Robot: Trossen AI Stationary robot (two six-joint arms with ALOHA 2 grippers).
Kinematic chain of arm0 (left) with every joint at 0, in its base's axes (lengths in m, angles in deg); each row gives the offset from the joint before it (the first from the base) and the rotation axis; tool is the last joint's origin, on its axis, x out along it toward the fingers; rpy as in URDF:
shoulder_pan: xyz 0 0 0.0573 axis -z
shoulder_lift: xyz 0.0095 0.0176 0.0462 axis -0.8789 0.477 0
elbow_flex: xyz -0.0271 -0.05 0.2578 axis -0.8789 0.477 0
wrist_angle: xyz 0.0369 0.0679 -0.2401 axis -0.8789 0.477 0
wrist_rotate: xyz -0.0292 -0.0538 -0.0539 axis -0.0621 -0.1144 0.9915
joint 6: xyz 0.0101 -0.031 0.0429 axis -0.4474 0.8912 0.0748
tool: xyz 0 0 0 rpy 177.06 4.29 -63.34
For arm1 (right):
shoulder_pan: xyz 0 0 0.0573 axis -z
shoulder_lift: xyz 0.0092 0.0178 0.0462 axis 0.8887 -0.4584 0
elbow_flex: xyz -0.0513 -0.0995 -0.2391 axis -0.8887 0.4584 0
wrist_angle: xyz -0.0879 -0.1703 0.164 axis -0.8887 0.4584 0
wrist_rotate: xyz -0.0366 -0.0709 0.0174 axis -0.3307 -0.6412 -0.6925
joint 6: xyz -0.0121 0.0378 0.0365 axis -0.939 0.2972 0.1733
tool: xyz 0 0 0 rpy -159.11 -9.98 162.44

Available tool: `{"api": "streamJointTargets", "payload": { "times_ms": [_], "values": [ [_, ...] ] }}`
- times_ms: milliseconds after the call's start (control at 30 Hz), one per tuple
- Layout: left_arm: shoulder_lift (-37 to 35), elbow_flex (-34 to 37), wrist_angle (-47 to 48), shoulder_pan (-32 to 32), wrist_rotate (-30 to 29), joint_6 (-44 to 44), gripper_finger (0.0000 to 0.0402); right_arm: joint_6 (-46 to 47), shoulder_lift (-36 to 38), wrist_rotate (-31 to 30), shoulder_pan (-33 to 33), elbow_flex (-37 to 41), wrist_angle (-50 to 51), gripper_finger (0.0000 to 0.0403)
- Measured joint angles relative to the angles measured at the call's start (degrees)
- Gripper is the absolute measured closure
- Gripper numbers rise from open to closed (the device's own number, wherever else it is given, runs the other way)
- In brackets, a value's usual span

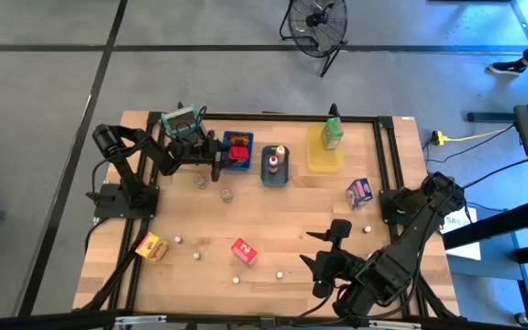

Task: Pick & Place Kitchen Items
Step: Put the red seasoning can into the blue bin

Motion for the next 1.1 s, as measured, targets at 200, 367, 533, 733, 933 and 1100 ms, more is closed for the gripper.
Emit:
{"api": "streamJointTargets", "payload": {
  "times_ms": [200,367,533,733,933,1100],
  "values": [
    [0.0,0.0,0.0,0.0,0.0,0.2,0.0189,0.0,0.0,0.0,0.0,0.0,0.0,0.0107],
    [0.0,0.0,0.0,0.0,0.0,0.2,0.0189,0.0,0.0,0.0,0.0,0.0,0.0,0.0107],
    [0.0,0.0,0.0,0.0,0.0,0.2,0.0189,0.0,0.0,0.0,0.0,0.0,0.0,0.0107],
    [0.0,0.0,0.0,0.0,-0.1,0.3,0.0189,0.0,0.0,0.0,0.0,0.0,0.0,0.0107],
    [0.0,0.0,-0.1,0.0,-0.3,0.9,0.0174,0.0,0.0,0.0,0.0,0.0,0.0,0.0107],
    [0.0,0.0,-0.2,0.0,-0.9,2.1,0.0144,0.0,0.0,0.0,0.0,0.0,0.0,0.0107]
  ]
}}
